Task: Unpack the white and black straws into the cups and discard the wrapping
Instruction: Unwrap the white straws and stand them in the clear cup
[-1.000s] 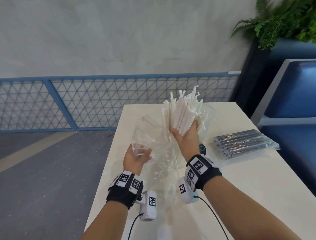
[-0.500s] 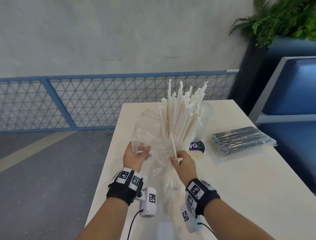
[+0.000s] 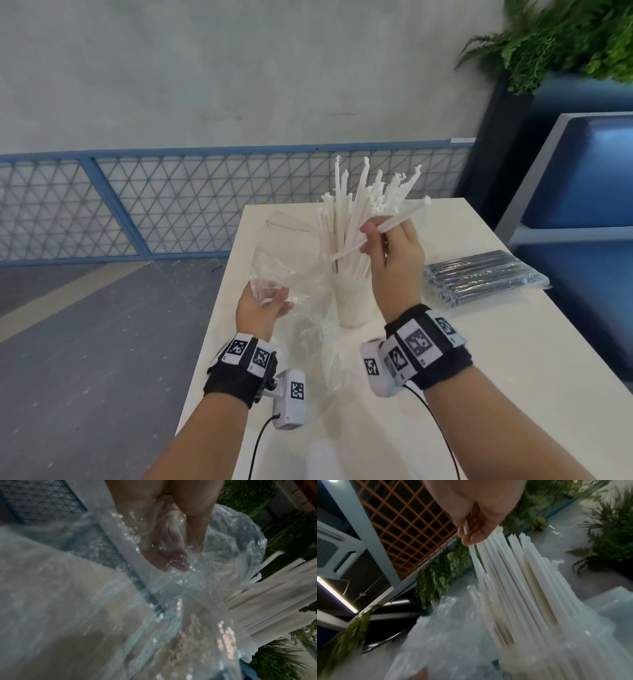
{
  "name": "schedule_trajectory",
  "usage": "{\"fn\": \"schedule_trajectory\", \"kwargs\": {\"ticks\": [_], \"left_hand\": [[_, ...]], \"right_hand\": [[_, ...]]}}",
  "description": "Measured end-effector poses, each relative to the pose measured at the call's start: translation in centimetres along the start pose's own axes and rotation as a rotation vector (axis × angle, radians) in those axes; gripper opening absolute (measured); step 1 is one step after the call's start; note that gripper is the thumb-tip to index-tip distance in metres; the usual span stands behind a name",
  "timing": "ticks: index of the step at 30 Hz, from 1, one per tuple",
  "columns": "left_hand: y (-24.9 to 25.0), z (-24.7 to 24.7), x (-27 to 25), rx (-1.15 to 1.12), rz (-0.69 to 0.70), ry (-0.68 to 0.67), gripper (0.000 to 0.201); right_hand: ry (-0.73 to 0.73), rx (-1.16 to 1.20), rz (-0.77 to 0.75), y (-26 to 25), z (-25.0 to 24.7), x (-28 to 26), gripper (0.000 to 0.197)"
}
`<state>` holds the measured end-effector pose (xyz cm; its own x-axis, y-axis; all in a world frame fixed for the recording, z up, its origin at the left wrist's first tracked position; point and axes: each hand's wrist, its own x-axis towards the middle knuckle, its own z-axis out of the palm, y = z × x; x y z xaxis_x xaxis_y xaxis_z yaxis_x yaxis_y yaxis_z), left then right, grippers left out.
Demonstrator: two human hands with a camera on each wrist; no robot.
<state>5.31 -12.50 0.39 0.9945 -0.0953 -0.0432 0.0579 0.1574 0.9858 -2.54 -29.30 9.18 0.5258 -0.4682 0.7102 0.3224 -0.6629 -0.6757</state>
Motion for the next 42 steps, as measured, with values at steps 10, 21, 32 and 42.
{"fn": "schedule_trajectory", "kwargs": {"ticks": [10,21,32,42], "left_hand": [[0.0,-0.9,-0.8,-0.032,0.007,0.024,0.011],[-1.1,-1.1,-2.3,-0.253,-0.073,0.138,0.024],[-2.5,-2.5,-2.2,1.140,0.489,0.006,0.057],[-4.0,-4.1,-2.0,0.856,0.013,0.011,0.036]], "right_hand": [[-0.631,-0.531,0.445,4.9,1.9,-1.1,0.030],[-0.502,0.024,0.821,6.2,-0.4,-9.8,0.050],[-0.893,-0.035,0.710,8.7,-2.1,-9.0,0.016],[-0.824,-0.443,0.550,10.5,-3.1,-6.6,0.018]]}}
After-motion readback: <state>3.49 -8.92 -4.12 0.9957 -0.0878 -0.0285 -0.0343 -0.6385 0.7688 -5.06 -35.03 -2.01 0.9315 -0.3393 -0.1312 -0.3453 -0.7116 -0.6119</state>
